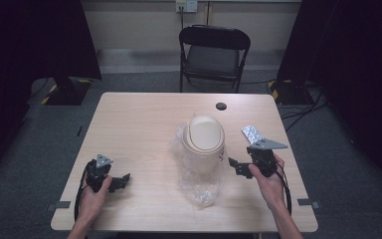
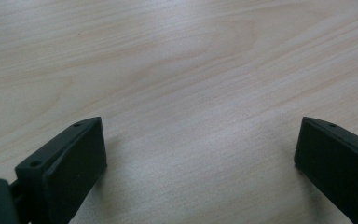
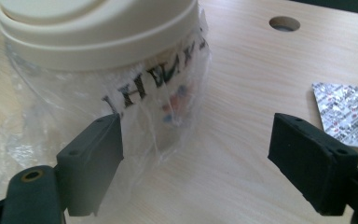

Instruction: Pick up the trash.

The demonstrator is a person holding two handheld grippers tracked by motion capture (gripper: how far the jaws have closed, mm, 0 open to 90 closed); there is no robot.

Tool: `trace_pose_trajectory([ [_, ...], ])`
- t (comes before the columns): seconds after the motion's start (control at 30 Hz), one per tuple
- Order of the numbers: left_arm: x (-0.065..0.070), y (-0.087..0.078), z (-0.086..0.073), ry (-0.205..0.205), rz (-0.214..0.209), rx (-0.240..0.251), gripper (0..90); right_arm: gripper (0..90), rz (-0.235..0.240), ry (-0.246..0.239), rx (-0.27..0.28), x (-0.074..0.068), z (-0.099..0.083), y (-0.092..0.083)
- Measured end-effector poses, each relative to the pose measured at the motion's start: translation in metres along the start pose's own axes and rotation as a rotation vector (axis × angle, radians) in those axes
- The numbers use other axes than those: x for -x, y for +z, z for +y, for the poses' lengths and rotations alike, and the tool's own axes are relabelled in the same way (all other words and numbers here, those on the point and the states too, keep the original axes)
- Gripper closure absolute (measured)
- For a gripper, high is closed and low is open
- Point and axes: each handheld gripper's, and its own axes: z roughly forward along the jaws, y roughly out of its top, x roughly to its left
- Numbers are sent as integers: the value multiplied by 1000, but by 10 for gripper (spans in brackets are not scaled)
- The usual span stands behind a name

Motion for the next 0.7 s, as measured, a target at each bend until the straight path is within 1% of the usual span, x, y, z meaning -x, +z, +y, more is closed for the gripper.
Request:
trace_pose_trajectory([
  [0.07,0,0,0,0,0,0,17,162,11,-13,16,-2,5,-4],
  [0.13,0,0,0,0,0,0,17,159,24,-13,26,-3,10,-6],
  [0.17,0,0,0,0,0,0,17,154,32,-22,35,-6,16,-7],
  [0.2,0,0,0,0,0,0,17,154,32,-22,35,-6,16,-7],
  [0.3,0,0,0,1,1,0,17,142,50,-25,52,-9,26,-6],
  [0.33,0,0,0,0,0,0,17,141,47,-21,62,-10,30,-5],
  [0.37,0,0,0,1,1,0,17,136,57,-15,73,-12,37,-2],
  [0.4,0,0,0,1,1,0,17,136,57,-15,73,-12,37,-2],
  [0.43,0,0,0,1,1,0,17,136,76,-12,80,-13,43,2],
  [0.47,0,0,0,1,1,0,17,136,76,-12,80,-13,43,2],
  [0.53,0,0,0,0,0,0,17,136,94,-3,82,-14,49,7],
  [0.57,0,0,0,1,0,0,17,136,102,-18,75,-14,55,12],
  [0.6,0,0,0,1,0,0,17,136,102,-18,75,-14,55,12],
  [0.63,0,0,0,1,1,0,17,138,111,-21,73,-13,61,17],
  [0.67,0,0,0,1,1,0,17,138,111,-21,73,-13,61,17],
  [0.7,0,0,0,1,1,0,17,138,116,-18,69,-12,66,22],
])
